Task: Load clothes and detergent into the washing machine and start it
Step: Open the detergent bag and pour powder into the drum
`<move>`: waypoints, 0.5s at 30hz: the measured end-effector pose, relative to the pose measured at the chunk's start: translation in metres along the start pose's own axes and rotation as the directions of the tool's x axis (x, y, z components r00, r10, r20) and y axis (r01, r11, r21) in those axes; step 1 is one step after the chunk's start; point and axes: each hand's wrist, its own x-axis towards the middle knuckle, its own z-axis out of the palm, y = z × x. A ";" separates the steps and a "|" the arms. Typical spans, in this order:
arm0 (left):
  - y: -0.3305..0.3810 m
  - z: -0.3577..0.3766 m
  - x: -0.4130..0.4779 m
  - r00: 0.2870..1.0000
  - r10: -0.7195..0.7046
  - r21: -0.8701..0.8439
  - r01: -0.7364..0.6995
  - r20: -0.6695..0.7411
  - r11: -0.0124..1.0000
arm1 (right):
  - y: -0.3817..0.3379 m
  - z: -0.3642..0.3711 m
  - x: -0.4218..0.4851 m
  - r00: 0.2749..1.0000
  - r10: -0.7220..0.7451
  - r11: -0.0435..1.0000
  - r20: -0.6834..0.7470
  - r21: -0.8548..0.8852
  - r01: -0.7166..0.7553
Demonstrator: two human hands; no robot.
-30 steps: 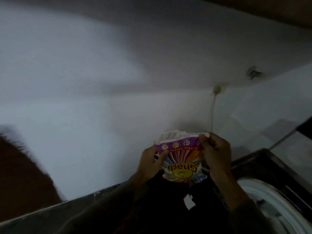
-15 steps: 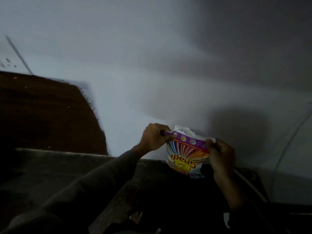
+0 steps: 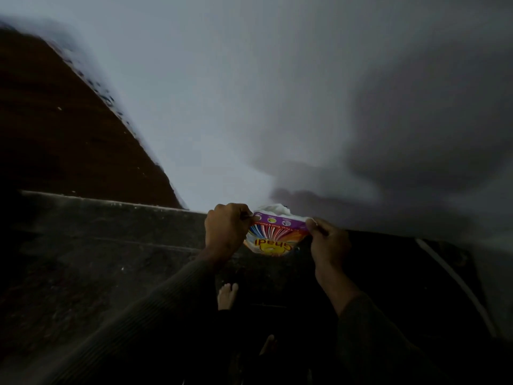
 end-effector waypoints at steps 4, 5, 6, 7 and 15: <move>-0.060 0.065 0.019 0.995 -0.097 0.005 0.097 0.018 0.995 | 0.061 0.060 0.043 0.994 0.100 0.994 0.032 -0.054 -0.098; -0.075 0.079 0.024 0.992 -0.128 0.001 0.128 0.017 0.992 | 0.074 0.074 0.053 0.993 0.108 0.993 0.047 -0.063 -0.105; -0.089 0.093 0.029 0.988 -0.151 0.006 0.151 0.008 0.988 | 0.087 0.089 0.063 0.992 0.106 0.992 0.065 -0.079 -0.100; -0.103 0.107 0.036 0.986 -0.165 0.009 0.165 -0.004 0.986 | 0.099 0.104 0.073 0.993 0.093 0.991 0.079 -0.102 -0.085; -0.196 0.207 0.087 0.970 -0.229 -0.029 0.232 0.080 0.972 | 0.178 0.201 0.137 0.989 0.103 0.963 0.108 -0.259 -0.072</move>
